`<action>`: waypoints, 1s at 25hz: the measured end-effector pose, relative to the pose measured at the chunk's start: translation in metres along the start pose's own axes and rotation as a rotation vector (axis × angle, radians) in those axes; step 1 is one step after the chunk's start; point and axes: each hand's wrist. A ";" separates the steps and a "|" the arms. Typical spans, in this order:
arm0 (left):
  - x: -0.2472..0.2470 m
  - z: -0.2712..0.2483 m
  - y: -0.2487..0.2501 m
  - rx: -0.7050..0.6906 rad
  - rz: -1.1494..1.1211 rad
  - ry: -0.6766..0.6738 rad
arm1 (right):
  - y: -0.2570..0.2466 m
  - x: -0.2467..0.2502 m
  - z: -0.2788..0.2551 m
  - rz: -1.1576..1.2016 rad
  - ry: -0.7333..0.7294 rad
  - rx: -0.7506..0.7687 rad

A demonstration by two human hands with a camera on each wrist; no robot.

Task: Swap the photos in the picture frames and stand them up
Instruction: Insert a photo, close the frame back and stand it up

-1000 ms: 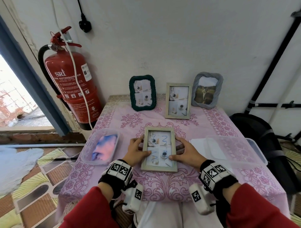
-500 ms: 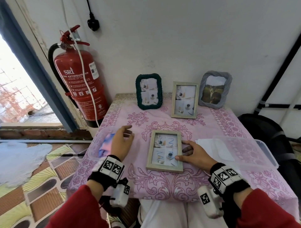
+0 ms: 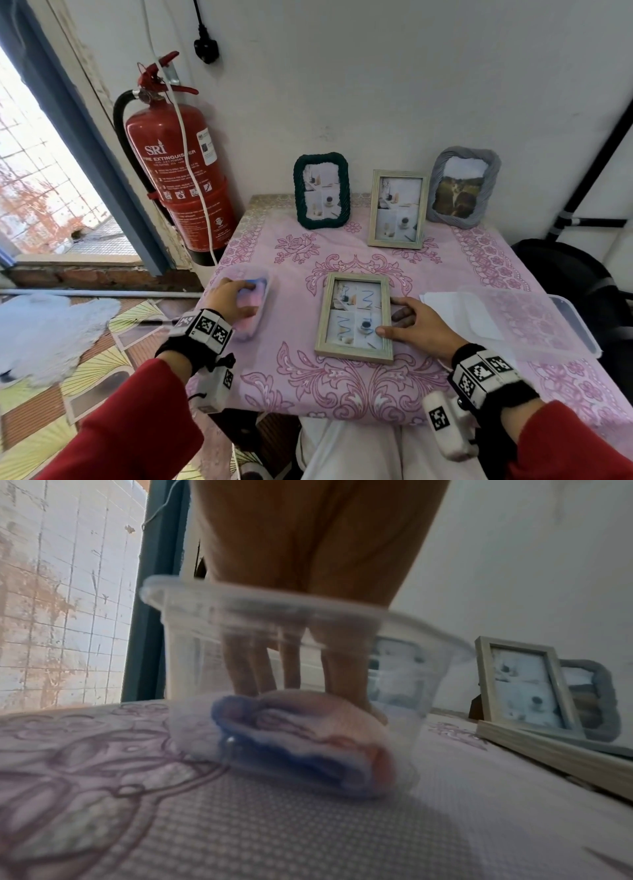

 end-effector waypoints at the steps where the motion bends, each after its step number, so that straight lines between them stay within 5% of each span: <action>1: 0.000 0.000 0.001 0.003 0.013 0.005 | 0.000 0.000 0.000 0.000 -0.001 0.002; 12: 0.016 -0.015 0.011 0.115 -0.130 0.252 | 0.002 0.000 0.000 0.010 -0.005 0.007; 17: 0.037 -0.022 0.052 -0.082 -0.204 0.480 | 0.001 -0.001 -0.001 0.011 -0.009 0.015; 25: -0.003 -0.027 0.137 -0.345 -0.294 0.242 | -0.001 -0.002 -0.003 0.017 0.000 0.022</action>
Point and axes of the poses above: each hand's wrist, its own z-axis towards the middle knuckle, its own x-axis out of the back of the hand, y = z × x, and after that the axes turned 9 degrees about z, right-handed
